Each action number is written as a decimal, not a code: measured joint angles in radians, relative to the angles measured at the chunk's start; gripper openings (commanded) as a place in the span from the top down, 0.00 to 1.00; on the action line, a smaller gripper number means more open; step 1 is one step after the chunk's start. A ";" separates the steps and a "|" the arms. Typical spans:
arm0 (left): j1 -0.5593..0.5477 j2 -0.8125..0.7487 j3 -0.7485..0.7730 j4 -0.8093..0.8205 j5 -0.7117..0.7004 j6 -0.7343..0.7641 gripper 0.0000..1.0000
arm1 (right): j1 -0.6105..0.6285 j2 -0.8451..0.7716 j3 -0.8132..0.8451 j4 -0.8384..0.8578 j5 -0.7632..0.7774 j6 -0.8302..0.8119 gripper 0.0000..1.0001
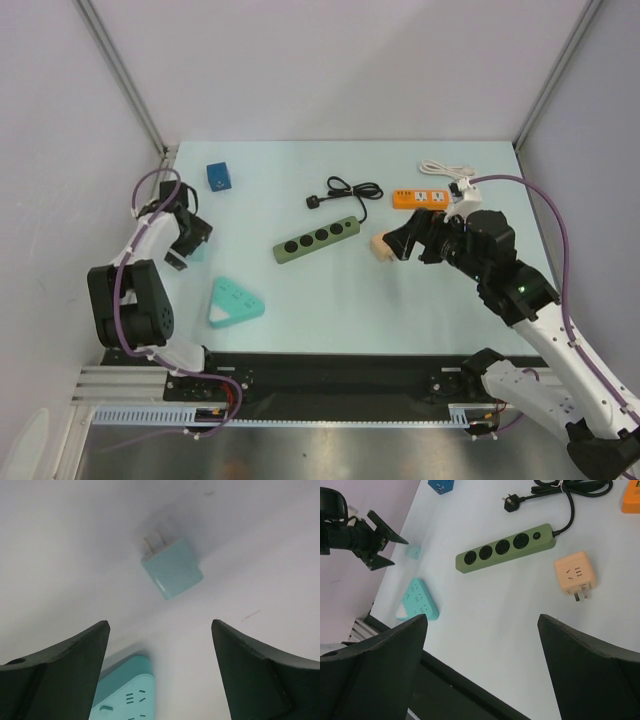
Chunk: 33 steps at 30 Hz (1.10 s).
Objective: Insert the plug
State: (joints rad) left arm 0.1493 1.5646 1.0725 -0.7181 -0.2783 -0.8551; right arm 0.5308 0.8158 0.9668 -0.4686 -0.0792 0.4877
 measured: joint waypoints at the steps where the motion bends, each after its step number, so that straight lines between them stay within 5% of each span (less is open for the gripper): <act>1: -0.013 0.003 0.025 0.003 0.002 0.026 0.11 | -0.001 0.000 0.000 0.002 0.001 -0.003 0.00; 4: -0.106 0.002 0.114 0.017 -0.008 0.132 0.10 | -0.006 0.001 0.000 0.002 0.023 -0.010 0.00; 10: -0.547 0.015 0.289 0.188 0.132 0.400 0.08 | -0.106 0.013 -0.012 -0.038 0.058 -0.002 0.01; 15: -0.787 0.172 0.444 0.268 0.243 0.562 0.06 | -0.188 0.003 -0.015 -0.098 0.026 0.009 0.01; 23: -0.950 0.443 0.504 0.287 0.291 0.758 0.03 | -0.217 -0.073 0.025 -0.167 0.020 0.003 0.00; 33: -0.986 0.507 0.536 0.301 0.320 0.861 0.01 | -0.230 -0.130 0.036 -0.168 0.021 -0.011 0.00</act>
State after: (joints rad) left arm -0.8368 2.0720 1.6089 -0.4168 0.0414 0.0055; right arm 0.3004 0.6861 1.0031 -0.6369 -0.0586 0.4767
